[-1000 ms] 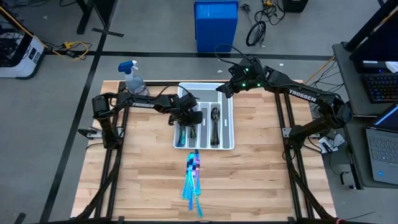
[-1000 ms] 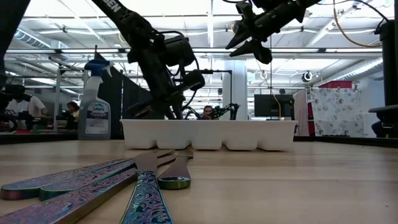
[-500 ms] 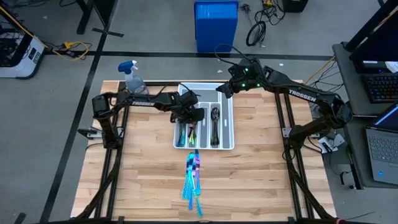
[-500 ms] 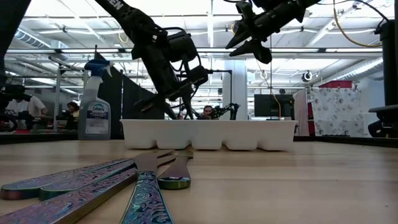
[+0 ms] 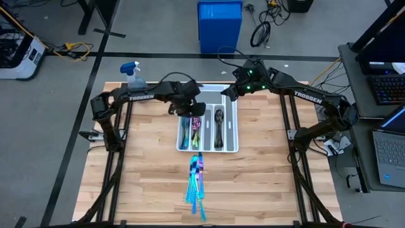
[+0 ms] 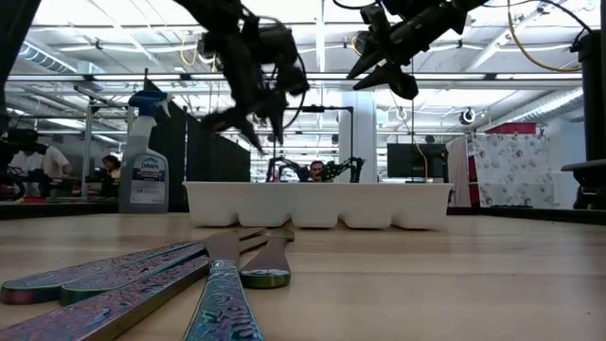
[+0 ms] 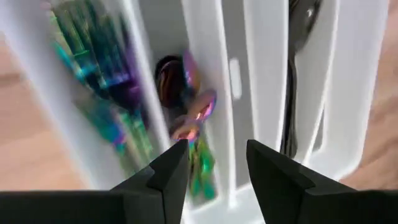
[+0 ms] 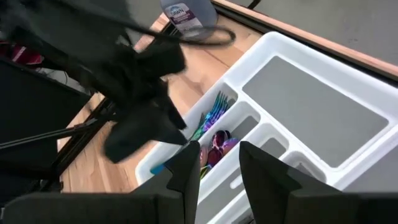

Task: Sort silverware

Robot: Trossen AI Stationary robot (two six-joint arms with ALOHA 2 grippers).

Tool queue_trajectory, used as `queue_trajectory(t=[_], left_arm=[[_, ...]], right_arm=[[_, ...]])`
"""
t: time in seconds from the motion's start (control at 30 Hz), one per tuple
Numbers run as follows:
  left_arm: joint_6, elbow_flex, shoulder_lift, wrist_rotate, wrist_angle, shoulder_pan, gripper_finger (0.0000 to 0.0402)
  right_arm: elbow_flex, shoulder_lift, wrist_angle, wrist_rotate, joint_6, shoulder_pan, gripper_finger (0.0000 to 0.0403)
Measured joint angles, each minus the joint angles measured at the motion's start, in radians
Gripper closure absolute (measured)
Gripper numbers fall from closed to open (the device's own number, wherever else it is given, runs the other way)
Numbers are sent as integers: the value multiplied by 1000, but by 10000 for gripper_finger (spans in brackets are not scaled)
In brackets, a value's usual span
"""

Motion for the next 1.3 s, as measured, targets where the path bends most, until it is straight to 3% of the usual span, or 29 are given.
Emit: queue_trajectory(t=[0.1, 0.27, 0.47, 0.53, 0.67, 0.8, 1.1, 1.3], left_arm=[[79, 57, -19, 25, -120, 0, 253], [190, 125, -69, 116, -219, 5, 258], [338, 138, -173, 178, -236, 38, 314], [390, 138, -209, 178, -265, 57, 342], [479, 138, -290, 178, -314, 99, 389], [559, 138, -368, 178, -350, 126, 396], [691, 137, -469, 178, -475, 129, 393], [664, 136, -499, 169, -617, 88, 393]], right_arm=[[0, 0, -7, -31, 29, 6, 307], [0, 0, -41, -203, 76, 58, 289], [0, 0, -23, -226, 121, 189, 255], [0, 2, 5, -184, 181, 238, 248], [0, 7, 71, 12, 376, 347, 235], [0, 23, 114, 118, 493, 465, 217], [0, 127, 143, 206, 694, 684, 198], [0, 205, 226, 217, 841, 726, 201]])
